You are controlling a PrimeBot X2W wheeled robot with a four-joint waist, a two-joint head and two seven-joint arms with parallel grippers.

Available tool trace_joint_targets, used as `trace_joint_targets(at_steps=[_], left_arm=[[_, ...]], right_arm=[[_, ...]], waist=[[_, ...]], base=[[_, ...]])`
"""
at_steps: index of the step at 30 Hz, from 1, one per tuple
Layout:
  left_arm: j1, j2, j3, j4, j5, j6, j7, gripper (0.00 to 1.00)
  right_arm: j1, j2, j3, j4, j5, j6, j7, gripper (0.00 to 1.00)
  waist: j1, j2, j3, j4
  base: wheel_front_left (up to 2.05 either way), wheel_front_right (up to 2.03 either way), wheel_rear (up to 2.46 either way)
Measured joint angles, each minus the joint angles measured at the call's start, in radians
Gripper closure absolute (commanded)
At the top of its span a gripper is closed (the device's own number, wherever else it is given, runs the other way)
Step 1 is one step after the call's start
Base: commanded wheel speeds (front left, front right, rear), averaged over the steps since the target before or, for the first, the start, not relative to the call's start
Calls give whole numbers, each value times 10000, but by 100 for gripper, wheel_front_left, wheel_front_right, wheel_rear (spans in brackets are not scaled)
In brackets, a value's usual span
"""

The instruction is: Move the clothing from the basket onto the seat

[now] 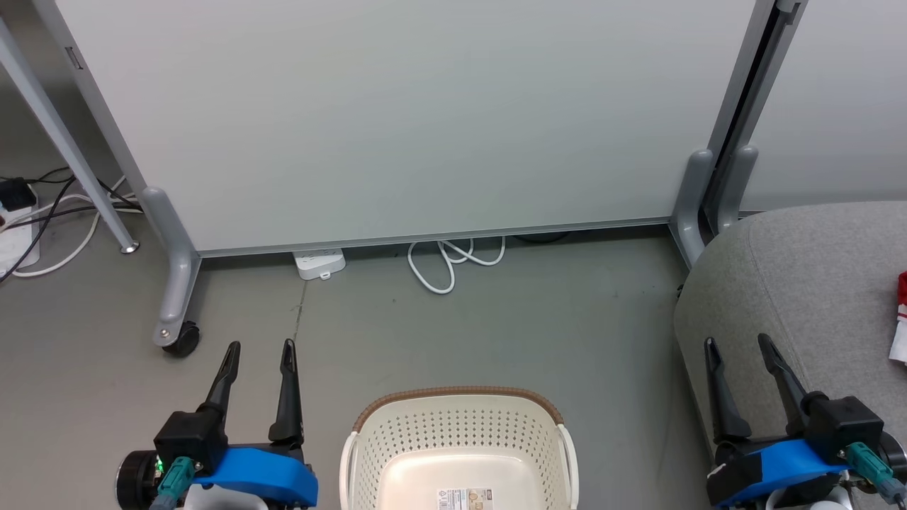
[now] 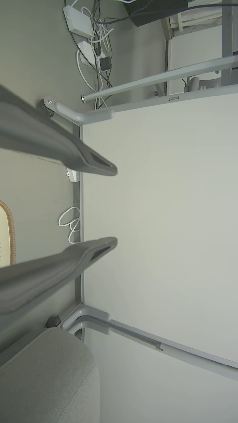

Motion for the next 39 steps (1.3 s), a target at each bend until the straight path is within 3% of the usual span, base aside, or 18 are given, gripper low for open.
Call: trace_joint_targets(at_steps=[5,6,12,39], left_arm=[[5,0,-42,58,127,109,0,0],[5,-2,-54,73,157,138,0,100],[446,-10,-71,579,67,130,115,100],[296,-13,497,217,-4819,-2,1340,100]], right_arm=[[6,12,-2,4,0,0,0,0],[6,12,-6,4,0,0,0,100],[271,71,0,523,90,0,113,100],[230,81,-111,291,5265,-2,1346,100]], waist=[[0,0,1,12],[0,0,3,15],[1,0,5,13],[1,0,77,-117]], base=[[0,0,0],[0,0,0],[0,0,0],[0,0,0]])
